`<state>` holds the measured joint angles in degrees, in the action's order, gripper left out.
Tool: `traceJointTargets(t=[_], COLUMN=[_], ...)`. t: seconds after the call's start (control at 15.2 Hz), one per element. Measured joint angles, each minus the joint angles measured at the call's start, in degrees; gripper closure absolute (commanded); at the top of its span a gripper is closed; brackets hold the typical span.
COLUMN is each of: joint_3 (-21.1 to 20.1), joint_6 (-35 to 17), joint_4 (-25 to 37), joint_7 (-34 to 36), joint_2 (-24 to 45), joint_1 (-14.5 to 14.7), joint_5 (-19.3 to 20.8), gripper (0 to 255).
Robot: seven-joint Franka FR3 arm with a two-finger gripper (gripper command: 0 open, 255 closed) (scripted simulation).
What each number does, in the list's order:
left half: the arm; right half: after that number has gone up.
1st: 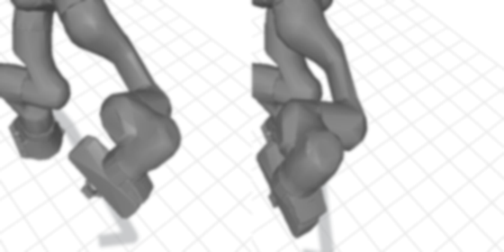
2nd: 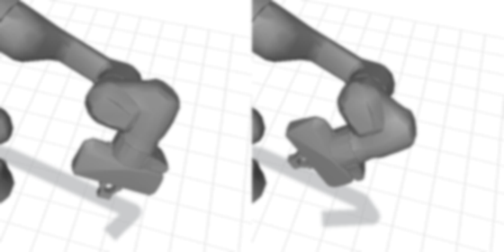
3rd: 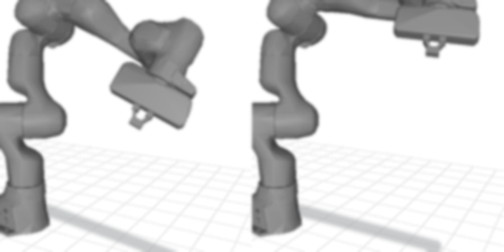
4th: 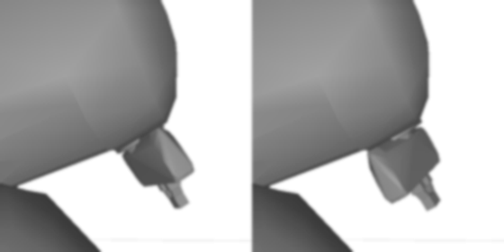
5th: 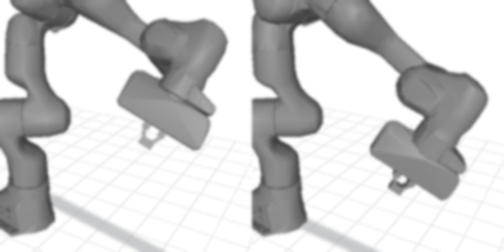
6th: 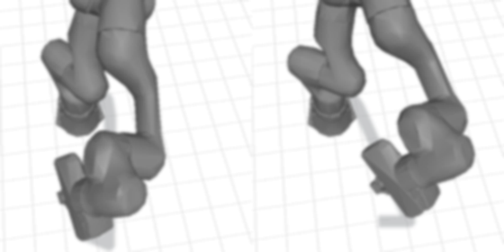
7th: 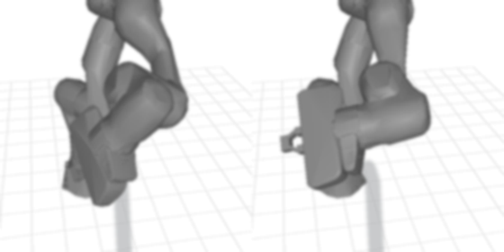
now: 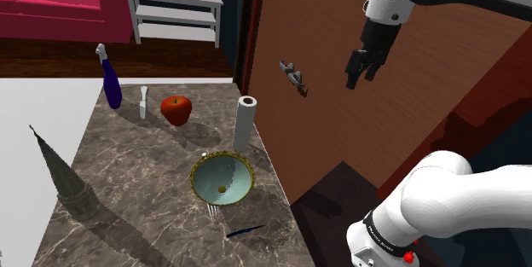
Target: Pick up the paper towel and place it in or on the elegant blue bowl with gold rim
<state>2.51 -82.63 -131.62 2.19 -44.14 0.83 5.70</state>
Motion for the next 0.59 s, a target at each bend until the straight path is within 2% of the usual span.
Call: traceJointTargets(t=[0.2, 0.59], joint_3=[-1.00, -5.73], joint_6=[-1.68, -10.01], joint_4=[-0.42, -1.37], joint_7=[1.97, 11.20], joint_2=[1.21, 7.94], joint_1=[0.13, 0.79], joint_5=[-1.09, -5.76], gripper=[0, 0])
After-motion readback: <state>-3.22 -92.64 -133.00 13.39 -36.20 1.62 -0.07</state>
